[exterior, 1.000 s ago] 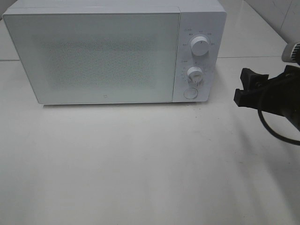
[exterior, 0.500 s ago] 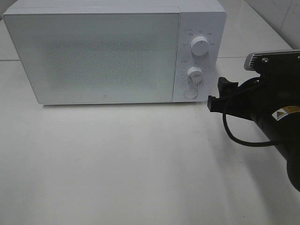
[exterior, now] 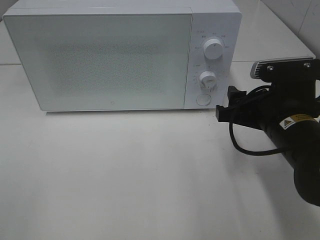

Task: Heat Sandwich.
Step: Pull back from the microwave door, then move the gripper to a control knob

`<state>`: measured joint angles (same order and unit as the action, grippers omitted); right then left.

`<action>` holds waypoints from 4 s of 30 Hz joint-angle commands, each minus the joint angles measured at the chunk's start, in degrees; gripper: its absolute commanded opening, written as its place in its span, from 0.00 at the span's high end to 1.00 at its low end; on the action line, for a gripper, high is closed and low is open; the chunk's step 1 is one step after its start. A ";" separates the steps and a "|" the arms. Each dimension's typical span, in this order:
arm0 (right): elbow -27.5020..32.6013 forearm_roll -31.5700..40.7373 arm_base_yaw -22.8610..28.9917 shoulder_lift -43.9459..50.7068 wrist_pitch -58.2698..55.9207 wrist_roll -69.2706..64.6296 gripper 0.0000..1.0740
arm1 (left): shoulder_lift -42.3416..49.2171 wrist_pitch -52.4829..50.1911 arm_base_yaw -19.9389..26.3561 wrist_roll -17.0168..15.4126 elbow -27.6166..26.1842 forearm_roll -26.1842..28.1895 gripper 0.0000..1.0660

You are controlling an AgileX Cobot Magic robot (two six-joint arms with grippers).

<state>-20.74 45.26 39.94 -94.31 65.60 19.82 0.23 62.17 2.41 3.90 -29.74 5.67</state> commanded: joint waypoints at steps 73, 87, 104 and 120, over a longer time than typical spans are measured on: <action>-24.12 -8.02 -5.16 -22.98 -2.86 -6.42 0.33 | 0.97 -0.80 0.17 -0.34 0.06 0.17 0.08; -24.12 -7.96 -5.16 -22.98 -1.09 -6.42 0.74 | 0.97 -0.80 0.17 -0.34 0.06 0.17 0.08; -24.12 -7.96 -5.16 -22.98 -0.92 -6.42 0.84 | 0.97 -0.80 0.17 -0.34 0.06 0.17 0.08; -24.12 -7.96 -5.16 -22.98 -0.63 -24.47 0.83 | 0.97 -0.80 0.17 -0.34 0.06 0.17 0.08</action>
<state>-44.75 37.70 34.61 -117.51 63.88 -0.69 0.29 62.17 2.41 3.90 -29.74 5.67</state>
